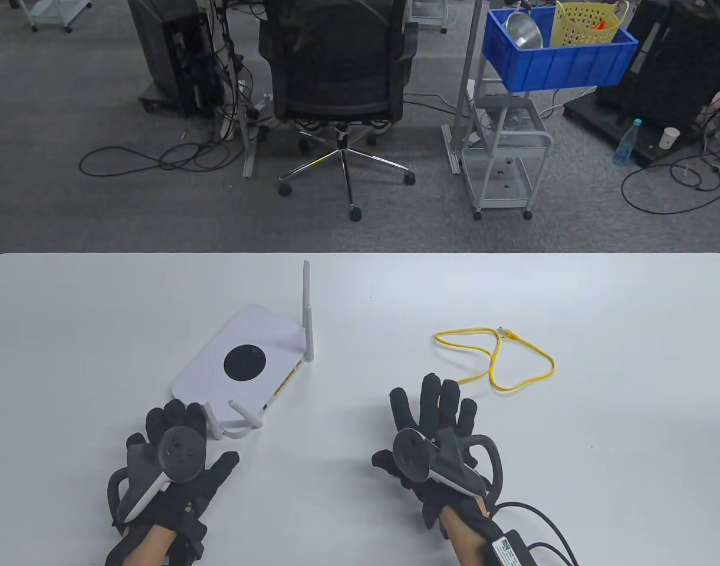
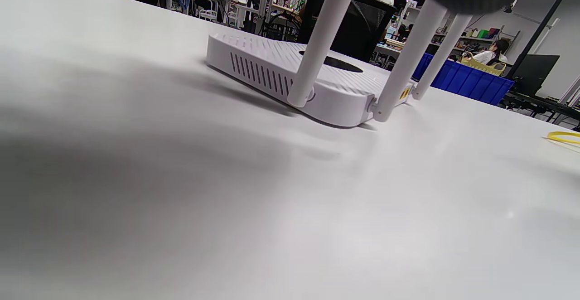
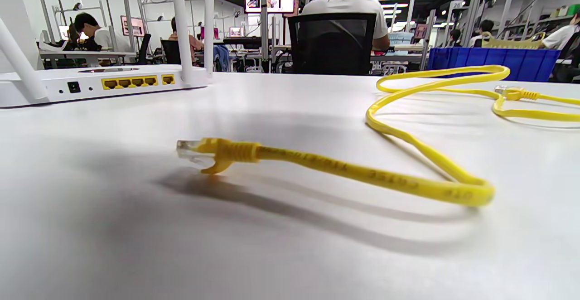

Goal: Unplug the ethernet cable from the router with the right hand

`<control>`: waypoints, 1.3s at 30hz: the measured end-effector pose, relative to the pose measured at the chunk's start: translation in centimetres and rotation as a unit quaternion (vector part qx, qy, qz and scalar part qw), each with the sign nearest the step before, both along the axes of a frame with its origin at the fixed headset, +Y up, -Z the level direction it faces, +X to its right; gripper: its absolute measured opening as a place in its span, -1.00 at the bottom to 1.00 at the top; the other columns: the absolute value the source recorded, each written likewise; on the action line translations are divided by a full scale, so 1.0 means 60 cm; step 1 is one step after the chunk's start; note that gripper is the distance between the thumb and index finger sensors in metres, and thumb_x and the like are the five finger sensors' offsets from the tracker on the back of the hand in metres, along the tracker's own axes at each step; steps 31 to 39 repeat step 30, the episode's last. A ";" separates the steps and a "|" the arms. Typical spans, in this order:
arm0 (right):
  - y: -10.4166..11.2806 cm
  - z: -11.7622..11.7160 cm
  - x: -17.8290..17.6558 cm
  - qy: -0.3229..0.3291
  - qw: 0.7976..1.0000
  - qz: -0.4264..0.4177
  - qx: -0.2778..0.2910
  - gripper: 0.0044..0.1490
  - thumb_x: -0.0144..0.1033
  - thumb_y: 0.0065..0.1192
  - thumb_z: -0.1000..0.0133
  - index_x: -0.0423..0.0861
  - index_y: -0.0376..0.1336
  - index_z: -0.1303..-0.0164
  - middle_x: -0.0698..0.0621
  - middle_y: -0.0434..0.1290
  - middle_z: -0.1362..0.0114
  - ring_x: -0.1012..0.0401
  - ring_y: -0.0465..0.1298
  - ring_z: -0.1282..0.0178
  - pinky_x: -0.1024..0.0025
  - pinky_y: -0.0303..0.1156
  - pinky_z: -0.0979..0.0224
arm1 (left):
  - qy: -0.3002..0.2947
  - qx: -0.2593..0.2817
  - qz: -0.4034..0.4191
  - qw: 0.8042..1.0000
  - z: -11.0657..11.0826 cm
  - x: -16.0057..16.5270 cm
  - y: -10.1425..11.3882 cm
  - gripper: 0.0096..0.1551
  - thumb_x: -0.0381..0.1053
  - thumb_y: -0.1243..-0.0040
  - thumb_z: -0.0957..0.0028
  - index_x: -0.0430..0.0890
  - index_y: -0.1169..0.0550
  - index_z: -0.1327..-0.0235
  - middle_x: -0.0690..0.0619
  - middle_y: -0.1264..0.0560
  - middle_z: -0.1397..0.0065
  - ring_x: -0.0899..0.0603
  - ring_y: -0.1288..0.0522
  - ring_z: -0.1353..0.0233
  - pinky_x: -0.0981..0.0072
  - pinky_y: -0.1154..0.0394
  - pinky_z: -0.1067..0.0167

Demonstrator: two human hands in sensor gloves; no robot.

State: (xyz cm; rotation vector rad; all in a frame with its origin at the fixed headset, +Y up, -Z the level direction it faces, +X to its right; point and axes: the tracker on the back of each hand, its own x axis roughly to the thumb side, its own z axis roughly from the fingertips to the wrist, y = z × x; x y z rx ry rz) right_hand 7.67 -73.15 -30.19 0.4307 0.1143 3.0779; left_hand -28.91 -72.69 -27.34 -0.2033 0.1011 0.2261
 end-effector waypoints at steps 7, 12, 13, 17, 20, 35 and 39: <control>-0.001 0.002 -0.004 0.003 1.000 0.006 -0.006 0.35 0.47 -0.45 0.18 -0.04 -0.52 -0.71 -0.53 -0.57 -0.62 -0.46 -0.48 -0.53 -0.52 -0.44 -0.43 | 0.000 -0.003 -0.002 1.000 0.000 0.000 -0.001 0.11 0.43 0.02 -0.01 -0.02 0.16 -0.61 -0.25 0.37 -0.73 -0.45 0.44 -0.63 -0.49 0.40 -0.39; -0.003 0.001 -0.004 0.000 1.000 0.010 -0.011 0.36 0.47 -0.43 0.17 -0.08 -0.51 -0.71 -0.54 -0.56 -0.62 -0.47 -0.47 -0.53 -0.53 -0.43 -0.44 | -0.001 -0.003 -0.003 1.000 -0.001 0.001 -0.002 0.11 0.43 0.02 -0.01 -0.02 0.16 -0.61 -0.24 0.37 -0.73 -0.45 0.44 -0.63 -0.49 0.40 -0.39; -0.003 0.002 -0.004 -0.001 1.000 0.011 -0.011 0.37 0.47 -0.43 0.17 -0.08 -0.51 -0.71 -0.54 -0.56 -0.62 -0.47 -0.47 -0.53 -0.53 -0.43 -0.44 | 0.000 -0.004 -0.003 1.000 -0.001 0.001 -0.002 0.10 0.43 0.02 -0.01 -0.02 0.16 -0.61 -0.24 0.37 -0.73 -0.44 0.44 -0.63 -0.49 0.40 -0.39; -0.002 0.002 -0.003 -0.004 1.000 0.012 -0.017 0.38 0.46 -0.42 0.16 -0.11 -0.51 -0.71 -0.55 -0.55 -0.62 -0.48 -0.46 -0.53 -0.53 -0.42 -0.44 | 0.000 -0.004 -0.004 1.000 -0.001 0.001 -0.002 0.11 0.43 0.02 -0.01 -0.02 0.16 -0.61 -0.24 0.37 -0.73 -0.45 0.44 -0.63 -0.49 0.40 -0.39; -0.002 0.003 -0.003 -0.006 1.000 0.012 -0.018 0.37 0.46 -0.41 0.16 -0.11 -0.51 -0.71 -0.55 -0.55 -0.62 -0.48 -0.46 -0.53 -0.53 -0.42 -0.44 | -0.001 -0.005 -0.004 1.000 -0.001 0.002 -0.003 0.10 0.43 0.01 0.00 -0.02 0.15 -0.61 -0.25 0.37 -0.73 -0.45 0.44 -0.63 -0.49 0.40 -0.39; -0.004 0.002 -0.005 -0.003 1.000 0.014 -0.020 0.37 0.46 -0.40 0.15 -0.11 -0.51 -0.71 -0.55 -0.55 -0.62 -0.48 -0.45 -0.54 -0.53 -0.41 -0.44 | -0.001 -0.006 -0.007 1.000 -0.001 0.002 -0.004 0.11 0.43 0.01 0.00 -0.02 0.15 -0.61 -0.25 0.37 -0.73 -0.45 0.43 -0.64 -0.49 0.40 -0.39; -0.004 0.002 -0.005 -0.003 1.000 0.014 -0.020 0.37 0.46 -0.40 0.15 -0.11 -0.51 -0.71 -0.55 -0.55 -0.62 -0.48 -0.45 -0.54 -0.53 -0.41 -0.44 | -0.001 -0.006 -0.007 1.000 -0.001 0.002 -0.004 0.11 0.43 0.01 0.00 -0.02 0.15 -0.61 -0.25 0.37 -0.73 -0.45 0.43 -0.64 -0.49 0.40 -0.39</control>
